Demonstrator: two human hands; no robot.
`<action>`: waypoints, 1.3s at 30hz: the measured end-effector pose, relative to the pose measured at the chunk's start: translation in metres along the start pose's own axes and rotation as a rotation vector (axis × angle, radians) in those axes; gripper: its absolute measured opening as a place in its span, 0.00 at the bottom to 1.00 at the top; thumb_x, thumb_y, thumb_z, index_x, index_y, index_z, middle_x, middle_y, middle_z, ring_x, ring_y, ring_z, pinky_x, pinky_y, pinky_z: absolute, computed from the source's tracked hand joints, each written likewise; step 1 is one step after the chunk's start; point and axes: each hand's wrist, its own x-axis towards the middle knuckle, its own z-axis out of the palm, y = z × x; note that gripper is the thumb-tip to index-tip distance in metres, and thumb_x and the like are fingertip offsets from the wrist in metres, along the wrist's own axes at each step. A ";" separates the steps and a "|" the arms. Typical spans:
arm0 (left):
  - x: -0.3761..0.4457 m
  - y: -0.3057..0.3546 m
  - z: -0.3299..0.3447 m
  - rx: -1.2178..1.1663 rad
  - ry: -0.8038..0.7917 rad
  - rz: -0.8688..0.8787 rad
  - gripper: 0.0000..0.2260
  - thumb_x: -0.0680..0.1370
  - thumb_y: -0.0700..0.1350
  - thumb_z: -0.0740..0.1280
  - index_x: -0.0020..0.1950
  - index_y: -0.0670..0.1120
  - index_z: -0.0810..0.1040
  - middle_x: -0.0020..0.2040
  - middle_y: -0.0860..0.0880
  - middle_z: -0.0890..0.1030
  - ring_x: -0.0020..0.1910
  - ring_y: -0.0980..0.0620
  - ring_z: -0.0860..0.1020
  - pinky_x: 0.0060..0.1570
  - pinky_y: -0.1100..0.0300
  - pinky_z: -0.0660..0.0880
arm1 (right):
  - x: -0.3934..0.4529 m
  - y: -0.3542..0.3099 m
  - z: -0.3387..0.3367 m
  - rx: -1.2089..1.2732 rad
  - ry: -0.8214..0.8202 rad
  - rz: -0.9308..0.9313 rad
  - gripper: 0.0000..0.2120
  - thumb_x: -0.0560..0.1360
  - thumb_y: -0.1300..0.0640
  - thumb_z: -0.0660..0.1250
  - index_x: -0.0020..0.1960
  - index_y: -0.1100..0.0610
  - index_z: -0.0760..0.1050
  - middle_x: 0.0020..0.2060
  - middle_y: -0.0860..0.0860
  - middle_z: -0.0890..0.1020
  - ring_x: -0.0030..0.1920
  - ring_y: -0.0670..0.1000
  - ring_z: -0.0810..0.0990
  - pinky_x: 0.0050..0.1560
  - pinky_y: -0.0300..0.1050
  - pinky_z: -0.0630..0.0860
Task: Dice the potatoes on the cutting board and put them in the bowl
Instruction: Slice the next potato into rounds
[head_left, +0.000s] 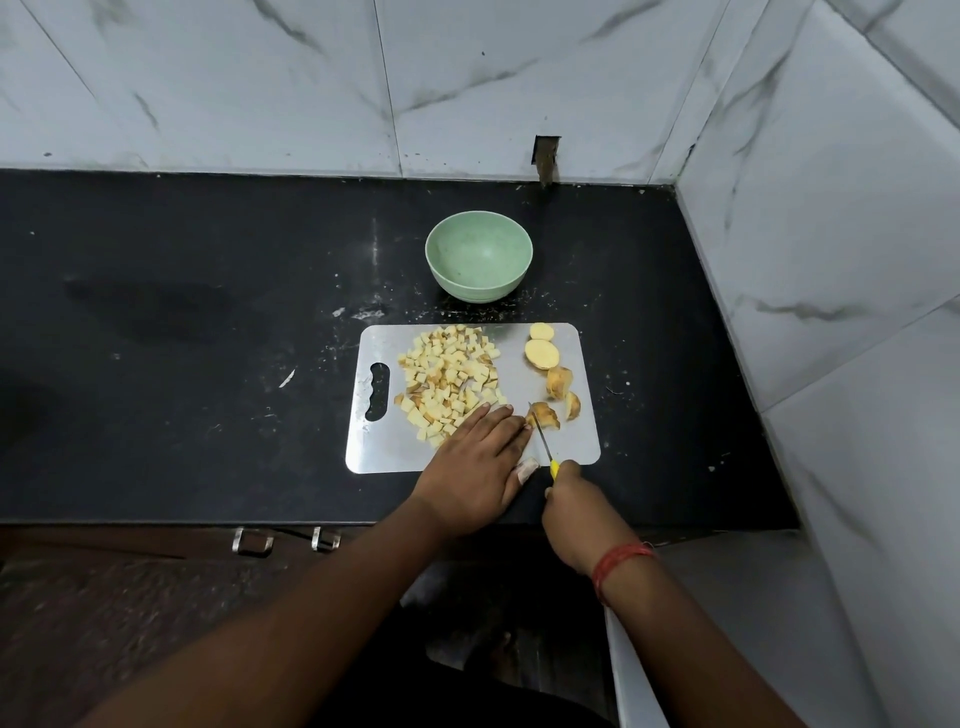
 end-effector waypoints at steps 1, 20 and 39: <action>0.000 -0.001 0.000 -0.002 0.002 -0.001 0.22 0.84 0.53 0.59 0.74 0.42 0.74 0.71 0.44 0.75 0.74 0.44 0.68 0.79 0.47 0.57 | 0.001 -0.001 0.000 -0.004 -0.006 0.003 0.10 0.80 0.64 0.56 0.60 0.62 0.62 0.50 0.59 0.79 0.41 0.54 0.75 0.39 0.45 0.69; 0.000 0.001 -0.002 0.001 0.010 0.008 0.24 0.86 0.55 0.54 0.74 0.42 0.73 0.72 0.44 0.74 0.74 0.43 0.69 0.78 0.46 0.59 | 0.017 -0.002 -0.006 -0.099 -0.070 0.001 0.09 0.80 0.62 0.57 0.60 0.62 0.63 0.41 0.54 0.74 0.44 0.53 0.76 0.33 0.41 0.64; 0.002 0.004 -0.004 0.057 -0.043 0.008 0.29 0.86 0.57 0.46 0.72 0.42 0.76 0.70 0.45 0.76 0.73 0.42 0.69 0.77 0.43 0.60 | 0.003 0.002 -0.009 -0.018 -0.125 0.004 0.16 0.80 0.63 0.56 0.68 0.64 0.63 0.57 0.61 0.77 0.58 0.61 0.78 0.48 0.47 0.70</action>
